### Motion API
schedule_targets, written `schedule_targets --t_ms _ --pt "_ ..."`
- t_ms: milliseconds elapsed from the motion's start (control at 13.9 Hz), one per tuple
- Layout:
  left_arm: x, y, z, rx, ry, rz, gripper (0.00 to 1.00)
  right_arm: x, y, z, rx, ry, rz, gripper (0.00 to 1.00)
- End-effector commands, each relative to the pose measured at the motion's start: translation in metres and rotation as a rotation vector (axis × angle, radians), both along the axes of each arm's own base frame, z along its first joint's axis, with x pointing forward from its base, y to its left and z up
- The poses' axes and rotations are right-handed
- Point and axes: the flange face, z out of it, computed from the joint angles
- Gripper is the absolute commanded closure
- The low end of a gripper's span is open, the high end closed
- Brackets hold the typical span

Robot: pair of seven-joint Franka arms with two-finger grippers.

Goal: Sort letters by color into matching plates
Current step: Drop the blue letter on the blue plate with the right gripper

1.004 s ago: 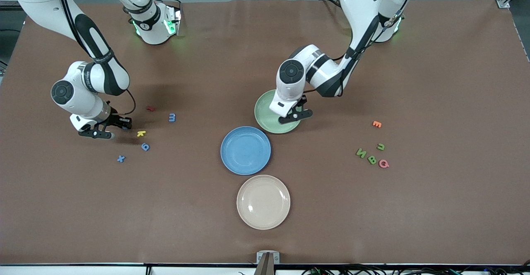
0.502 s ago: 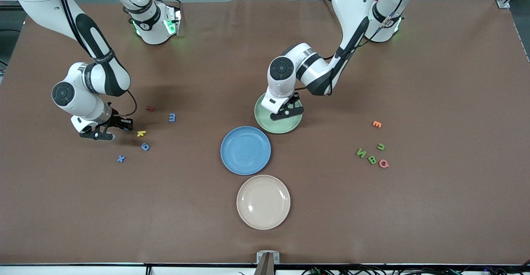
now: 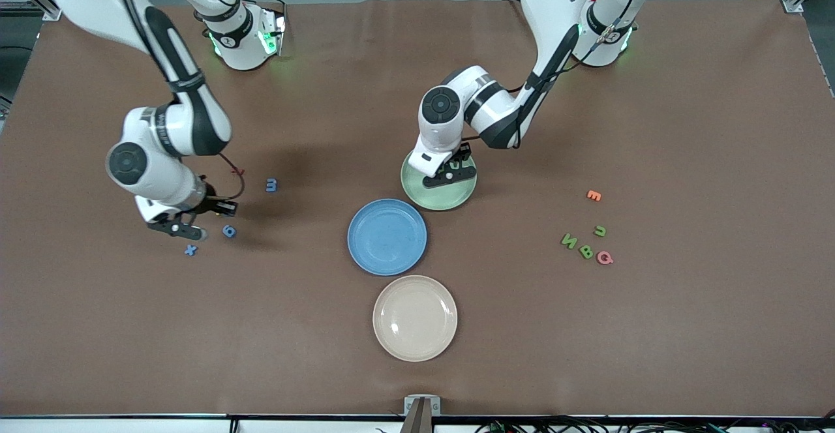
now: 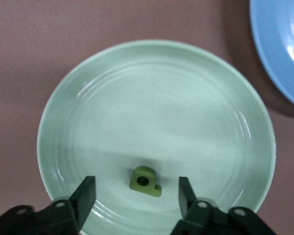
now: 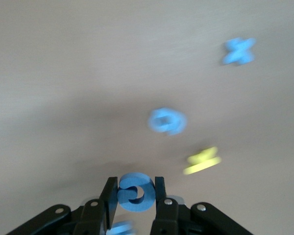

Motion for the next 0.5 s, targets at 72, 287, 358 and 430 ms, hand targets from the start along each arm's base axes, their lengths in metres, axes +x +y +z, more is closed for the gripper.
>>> schedule_targets --t_ms 72,287,358,430 --pt "0.04 0.04 0.027 0.003 -0.014 0.003 0.08 0.003 0.113 0.03 0.07 -0.025 -0.165 0.99" --pt "0.077 0.086 0.031 0.01 -0.004 -0.031 0.08 0.01 0.195 0.023 0.077 -0.039 -0.281 0.99" --pt "0.087 0.1 0.029 0.01 -0.002 -0.042 0.08 0.012 0.218 0.019 0.08 -0.044 -0.312 0.99" --pt "0.097 0.114 0.026 0.008 0.002 -0.048 0.08 0.015 0.243 0.014 0.085 -0.052 -0.338 0.99"
